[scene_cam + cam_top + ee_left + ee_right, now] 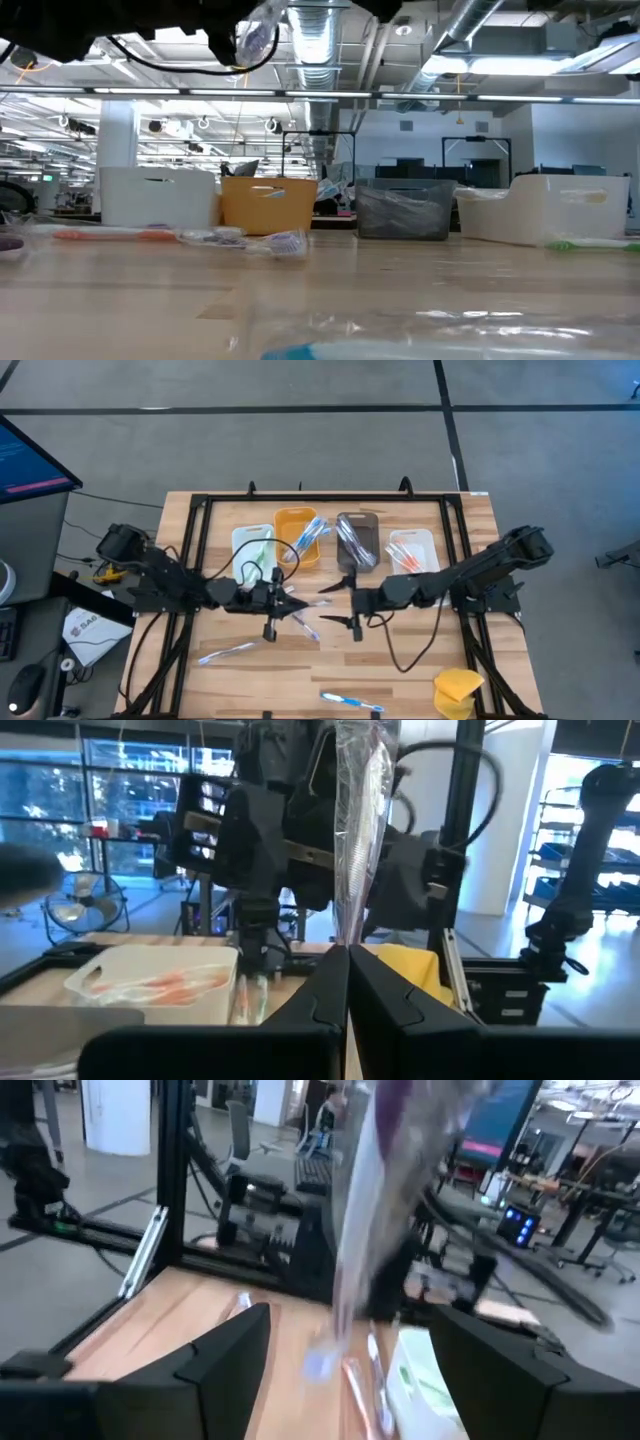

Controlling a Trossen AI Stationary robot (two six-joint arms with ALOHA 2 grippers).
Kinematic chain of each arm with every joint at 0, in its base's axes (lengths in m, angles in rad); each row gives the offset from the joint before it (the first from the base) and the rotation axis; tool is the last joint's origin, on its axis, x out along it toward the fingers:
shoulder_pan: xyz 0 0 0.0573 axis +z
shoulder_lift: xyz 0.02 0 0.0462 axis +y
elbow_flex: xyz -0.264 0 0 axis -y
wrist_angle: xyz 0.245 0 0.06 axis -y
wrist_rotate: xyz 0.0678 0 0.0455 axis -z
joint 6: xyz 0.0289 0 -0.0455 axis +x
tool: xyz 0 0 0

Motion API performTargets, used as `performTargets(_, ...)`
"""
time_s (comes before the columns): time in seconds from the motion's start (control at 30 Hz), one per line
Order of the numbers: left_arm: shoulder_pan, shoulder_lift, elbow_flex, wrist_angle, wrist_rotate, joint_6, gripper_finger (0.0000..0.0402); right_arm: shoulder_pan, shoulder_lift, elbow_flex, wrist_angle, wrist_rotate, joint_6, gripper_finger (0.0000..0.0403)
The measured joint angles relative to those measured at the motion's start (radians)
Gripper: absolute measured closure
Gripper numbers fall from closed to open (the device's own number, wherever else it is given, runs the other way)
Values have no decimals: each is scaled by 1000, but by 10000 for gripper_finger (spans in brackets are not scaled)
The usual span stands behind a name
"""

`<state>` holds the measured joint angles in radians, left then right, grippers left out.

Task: Pick & Place Toothbrushes
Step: Put the purple toothbrush into the black transparent bin

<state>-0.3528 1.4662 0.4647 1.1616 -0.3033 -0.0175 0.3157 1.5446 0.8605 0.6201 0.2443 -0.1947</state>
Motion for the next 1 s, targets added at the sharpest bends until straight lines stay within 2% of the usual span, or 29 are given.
performTargets(0.3, 0, 23, 15, -1, 22, -16, 401, 2, 98, 126, -14, 0, 5, 132)
performTargets(0.77, -21, 20, 15, -1, 32, -17, 401, 50, 50, 141, -134, 0, 3, 135)
performTargets(0.9, -21, 20, 15, -1, 31, -17, 401, 39, 50, 141, -130, 0, 1, 160)
performTargets(1.0, -21, 20, 15, -1, 31, -17, 401, 34, 50, 141, -130, 1, 1, 206)
